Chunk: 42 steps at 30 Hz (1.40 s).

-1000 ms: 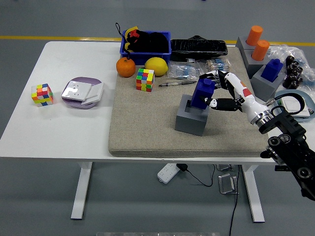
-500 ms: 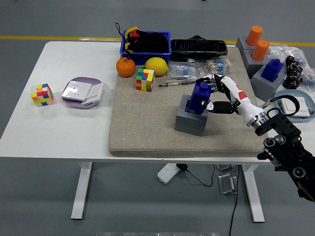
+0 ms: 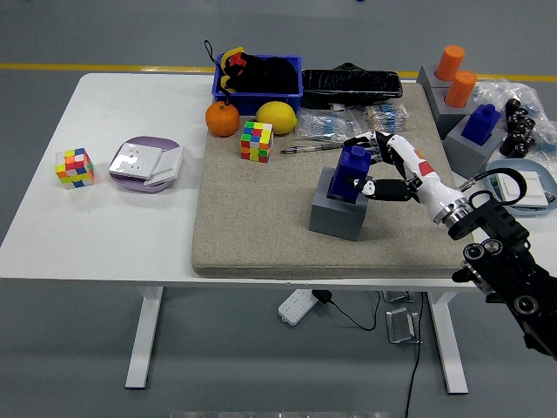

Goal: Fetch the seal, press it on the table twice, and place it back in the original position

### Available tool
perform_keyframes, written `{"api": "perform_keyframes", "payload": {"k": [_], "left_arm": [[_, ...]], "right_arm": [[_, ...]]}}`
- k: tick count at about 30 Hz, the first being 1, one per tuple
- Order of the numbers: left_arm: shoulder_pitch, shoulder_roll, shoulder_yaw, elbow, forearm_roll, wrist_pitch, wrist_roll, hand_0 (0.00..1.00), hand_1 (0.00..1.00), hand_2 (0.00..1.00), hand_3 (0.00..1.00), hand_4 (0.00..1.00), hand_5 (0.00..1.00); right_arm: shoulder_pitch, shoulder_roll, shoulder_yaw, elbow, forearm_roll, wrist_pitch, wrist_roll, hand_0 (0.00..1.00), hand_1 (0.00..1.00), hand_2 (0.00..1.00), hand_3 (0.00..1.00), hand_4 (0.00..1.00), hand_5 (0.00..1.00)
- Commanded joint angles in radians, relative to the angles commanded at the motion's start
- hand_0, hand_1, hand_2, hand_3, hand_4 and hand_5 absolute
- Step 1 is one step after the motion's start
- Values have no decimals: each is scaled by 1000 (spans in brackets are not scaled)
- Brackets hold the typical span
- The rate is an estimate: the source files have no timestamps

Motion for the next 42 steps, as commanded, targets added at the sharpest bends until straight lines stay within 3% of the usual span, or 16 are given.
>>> {"api": "perform_keyframes", "payload": {"k": [36, 37, 42], "left_arm": [[3, -5, -10, 1, 2, -1, 0, 814, 812, 786, 835, 790, 419], [3, -5, -10, 1, 3, -1, 0, 814, 813, 786, 836, 792, 421], [1, -5, -11, 1, 3, -1, -1, 814, 813, 786, 836, 792, 421]], "right_arm": [[15, 5, -54, -48, 26, 3, 20, 453, 365, 378, 413, 679, 2], [16, 5, -55, -48, 28, 5, 21, 490, 439, 455, 505, 706, 2], [18, 5, -55, -51, 30, 13, 24, 490, 439, 455, 505, 706, 2]]}}
